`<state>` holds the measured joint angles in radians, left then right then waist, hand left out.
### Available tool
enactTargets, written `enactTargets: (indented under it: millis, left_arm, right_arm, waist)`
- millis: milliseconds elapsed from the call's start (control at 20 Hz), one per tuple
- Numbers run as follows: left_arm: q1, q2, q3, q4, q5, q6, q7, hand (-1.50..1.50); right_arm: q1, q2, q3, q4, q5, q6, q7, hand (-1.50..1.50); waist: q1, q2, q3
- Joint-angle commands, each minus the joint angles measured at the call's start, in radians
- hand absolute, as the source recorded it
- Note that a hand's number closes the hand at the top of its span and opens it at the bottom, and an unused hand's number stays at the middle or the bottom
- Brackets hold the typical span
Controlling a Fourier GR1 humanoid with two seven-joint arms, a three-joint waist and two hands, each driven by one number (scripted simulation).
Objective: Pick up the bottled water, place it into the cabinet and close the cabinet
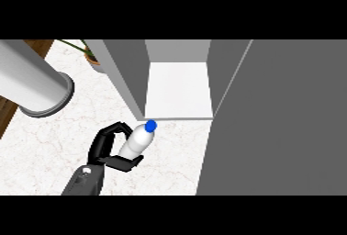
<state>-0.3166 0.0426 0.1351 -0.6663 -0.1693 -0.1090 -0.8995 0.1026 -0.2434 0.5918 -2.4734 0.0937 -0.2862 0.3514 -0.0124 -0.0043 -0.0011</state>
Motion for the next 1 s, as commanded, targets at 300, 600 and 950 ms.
enactTargets:
  millis: [300,600,950]
  left_arm:
    - [-0.025,-0.042,-0.169,-0.168,0.300,0.119,0.140,1.50]
    - [-0.029,-0.043,-0.356,-0.308,0.465,0.215,0.271,1.50]
    - [-0.139,-0.043,-0.501,-0.374,0.581,0.428,0.364,1.50]
  right_arm:
    - [0.035,-0.023,0.013,-0.061,0.070,-0.007,0.015,-1.50]
    - [0.020,-0.009,0.072,-0.063,0.110,-0.044,0.023,-1.50]
    - [0.040,-0.040,-0.010,-0.087,0.004,-0.014,0.013,-1.50]
  waist:
    - [0.002,0.000,0.001]
    - [0.000,0.000,0.000]
    - [-0.006,0.004,0.001]
